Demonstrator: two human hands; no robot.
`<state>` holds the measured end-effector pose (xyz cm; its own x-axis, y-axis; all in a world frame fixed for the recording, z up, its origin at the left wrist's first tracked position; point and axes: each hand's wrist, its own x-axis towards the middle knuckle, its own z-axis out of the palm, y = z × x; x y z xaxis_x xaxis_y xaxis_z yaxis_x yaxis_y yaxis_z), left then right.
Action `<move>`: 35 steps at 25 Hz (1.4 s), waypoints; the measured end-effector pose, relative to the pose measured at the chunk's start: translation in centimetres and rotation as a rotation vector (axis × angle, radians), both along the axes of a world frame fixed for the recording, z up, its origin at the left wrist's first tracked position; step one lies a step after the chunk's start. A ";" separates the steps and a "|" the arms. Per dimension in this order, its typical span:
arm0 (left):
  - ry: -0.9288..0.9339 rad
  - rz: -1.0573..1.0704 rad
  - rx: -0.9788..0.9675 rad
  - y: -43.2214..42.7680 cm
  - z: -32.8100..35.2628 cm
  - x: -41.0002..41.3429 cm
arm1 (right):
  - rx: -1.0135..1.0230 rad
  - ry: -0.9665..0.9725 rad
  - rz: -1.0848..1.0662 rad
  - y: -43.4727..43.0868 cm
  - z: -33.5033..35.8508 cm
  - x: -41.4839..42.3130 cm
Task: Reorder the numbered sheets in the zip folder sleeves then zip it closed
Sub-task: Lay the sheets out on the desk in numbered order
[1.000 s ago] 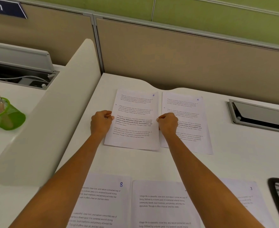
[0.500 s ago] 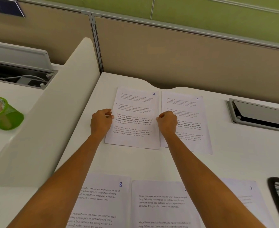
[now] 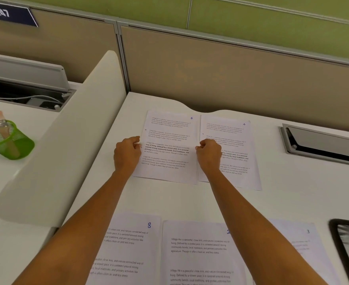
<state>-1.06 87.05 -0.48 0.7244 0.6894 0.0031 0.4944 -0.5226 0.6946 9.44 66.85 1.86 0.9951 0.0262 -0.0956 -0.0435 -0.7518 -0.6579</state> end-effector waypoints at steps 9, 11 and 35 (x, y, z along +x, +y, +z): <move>-0.029 -0.094 -0.014 -7.9 1.3 -1.3 | 0.056 -0.032 0.033 -5.1 0.3 -2.8; -0.031 -0.117 -0.023 -10.8 1.8 -1.5 | 0.062 -0.037 0.027 -7.3 0.4 -3.5; 0.147 -0.621 0.212 -42.0 -1.0 -8.0 | -0.058 0.088 -0.155 -40.0 -1.5 -12.4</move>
